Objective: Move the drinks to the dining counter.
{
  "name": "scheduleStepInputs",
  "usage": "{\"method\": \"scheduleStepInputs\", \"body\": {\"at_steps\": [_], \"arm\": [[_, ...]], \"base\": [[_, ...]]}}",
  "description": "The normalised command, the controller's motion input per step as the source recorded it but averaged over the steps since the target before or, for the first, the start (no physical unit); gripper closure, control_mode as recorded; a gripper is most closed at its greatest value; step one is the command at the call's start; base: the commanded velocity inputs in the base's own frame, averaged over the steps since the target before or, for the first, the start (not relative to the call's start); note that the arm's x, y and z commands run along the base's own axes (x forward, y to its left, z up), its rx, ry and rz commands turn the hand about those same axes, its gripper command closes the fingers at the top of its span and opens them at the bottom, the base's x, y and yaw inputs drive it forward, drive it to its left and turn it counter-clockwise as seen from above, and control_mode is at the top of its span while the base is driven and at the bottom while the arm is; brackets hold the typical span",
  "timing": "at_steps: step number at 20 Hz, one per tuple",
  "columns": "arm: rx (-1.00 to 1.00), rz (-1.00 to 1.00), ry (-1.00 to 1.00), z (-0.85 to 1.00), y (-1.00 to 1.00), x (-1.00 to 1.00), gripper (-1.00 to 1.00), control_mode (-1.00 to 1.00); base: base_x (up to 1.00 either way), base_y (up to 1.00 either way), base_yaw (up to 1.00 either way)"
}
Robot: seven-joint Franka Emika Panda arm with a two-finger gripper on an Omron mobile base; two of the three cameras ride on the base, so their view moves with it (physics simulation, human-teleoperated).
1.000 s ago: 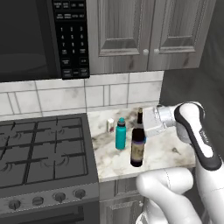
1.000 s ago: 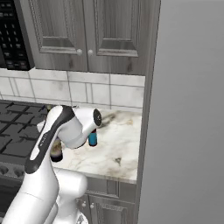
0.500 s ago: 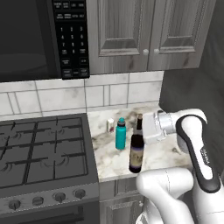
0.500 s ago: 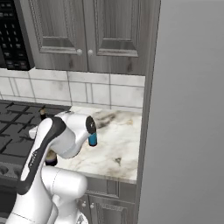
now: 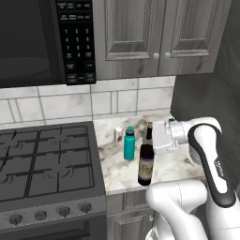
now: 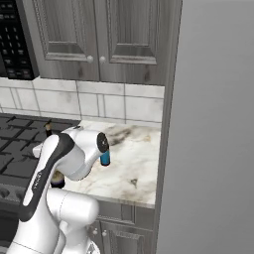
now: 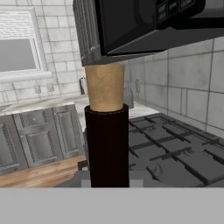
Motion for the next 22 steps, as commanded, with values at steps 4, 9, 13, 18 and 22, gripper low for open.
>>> {"method": "scheduleStepInputs", "body": {"at_steps": [4,9,13,18,22], "arm": [[0.00,0.00,0.00,0.00,0.00,0.00,1.00,1.00],[0.00,0.00,0.00,0.00,0.00,0.00,1.00,1.00],[0.00,0.00,0.00,0.00,0.00,0.00,1.00,1.00],[0.00,0.00,0.00,0.00,0.00,0.00,1.00,1.00],[0.00,0.00,0.00,0.00,0.00,0.00,1.00,1.00]], "base": [[-0.51,0.27,0.00],[-0.47,0.48,0.03],[-0.02,0.63,0.37],[0.14,0.99,0.66],[0.51,0.81,0.71]]}}
